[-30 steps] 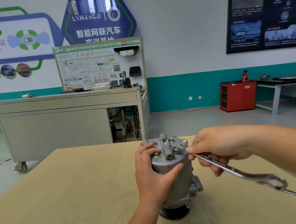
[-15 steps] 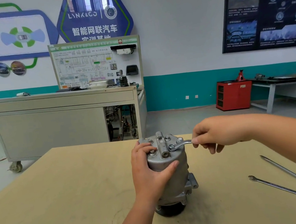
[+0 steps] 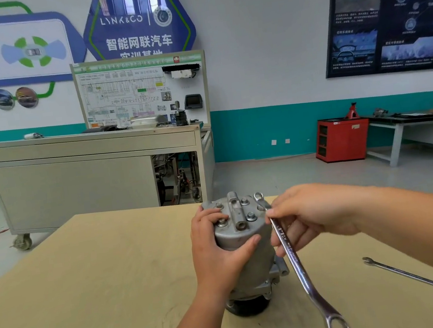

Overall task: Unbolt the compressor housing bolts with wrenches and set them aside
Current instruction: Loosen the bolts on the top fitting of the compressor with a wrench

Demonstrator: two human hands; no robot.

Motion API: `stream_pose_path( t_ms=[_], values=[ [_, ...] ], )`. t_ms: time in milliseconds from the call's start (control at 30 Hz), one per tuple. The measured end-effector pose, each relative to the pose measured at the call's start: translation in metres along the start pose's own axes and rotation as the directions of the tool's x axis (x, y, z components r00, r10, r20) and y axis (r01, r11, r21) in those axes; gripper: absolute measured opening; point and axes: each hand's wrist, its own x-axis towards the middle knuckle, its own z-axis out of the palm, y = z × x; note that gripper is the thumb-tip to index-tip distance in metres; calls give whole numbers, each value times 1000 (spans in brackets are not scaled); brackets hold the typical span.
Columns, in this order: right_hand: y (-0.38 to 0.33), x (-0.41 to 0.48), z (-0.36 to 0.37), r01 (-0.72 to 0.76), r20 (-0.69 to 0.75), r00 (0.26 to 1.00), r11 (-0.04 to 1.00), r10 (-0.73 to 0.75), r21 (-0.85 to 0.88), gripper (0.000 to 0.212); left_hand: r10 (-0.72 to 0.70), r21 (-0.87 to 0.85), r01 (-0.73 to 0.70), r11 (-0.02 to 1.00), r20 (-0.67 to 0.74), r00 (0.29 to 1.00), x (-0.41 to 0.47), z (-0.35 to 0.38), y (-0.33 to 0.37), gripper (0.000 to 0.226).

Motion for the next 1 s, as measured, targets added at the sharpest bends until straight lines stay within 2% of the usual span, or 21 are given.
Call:
stream_pose_path(
  t_ms=[133, 300, 467, 533, 600, 667, 700, 767, 800, 833, 867, 933, 1000],
  values=[
    [3, 4, 10, -8, -21, 1000, 999, 9, 46, 24, 1, 1, -1, 1000, 19, 1000, -1, -1, 0, 53],
    [0, 6, 10, -24, 20, 1000, 996, 23, 88, 26, 24, 21, -24, 999, 20, 1000, -1, 0, -4, 54],
    [-4, 8, 5, -59, 20, 998, 998, 59, -27, 28, 14, 20, -14, 1000, 25, 1000, 0, -2, -2, 53],
    [-10, 8, -9, -97, 55, 993, 979, 108, -179, 29, -7, 27, 6, 1000, 39, 999, 0, -2, -1, 53],
    [-19, 9, -25, -103, 28, 991, 862, 134, -497, 30, -18, 20, 17, 1000, 55, 998, 0, -2, -1, 53],
    [-25, 15, -37, -54, -55, 998, 620, 18, -783, 27, -28, 20, 27, 999, 69, 997, 0, -3, -1, 53],
    [-25, 20, -41, -16, -66, 995, 520, -78, -854, 23, -33, 22, 32, 999, 70, 997, 0, -3, 0, 53],
    [-25, 27, -45, 39, -54, 980, 450, -190, -892, 17, -40, 20, 39, 999, 70, 997, 0, -3, 0, 54],
    [-23, 29, -47, 46, -45, 982, 459, -185, -887, 16, -40, 17, 39, 999, 71, 997, 0, -3, 0, 54],
    [-21, 28, -49, 38, -42, 989, 511, -144, -858, 17, -36, 15, 36, 999, 72, 997, 0, -4, 0, 53],
    [-18, 25, -51, 22, -39, 995, 606, -87, -795, 19, -31, 12, 30, 999, 73, 997, 0, -4, -1, 53],
    [-13, 17, -52, 13, -3, 1000, 846, -17, -533, 20, -24, 11, 23, 1000, 71, 997, 0, -4, -1, 53],
    [-7, 11, -44, 33, 6, 999, 963, -32, -266, 21, -17, 17, 16, 1000, 61, 998, 0, -3, -2, 53]
  ],
)
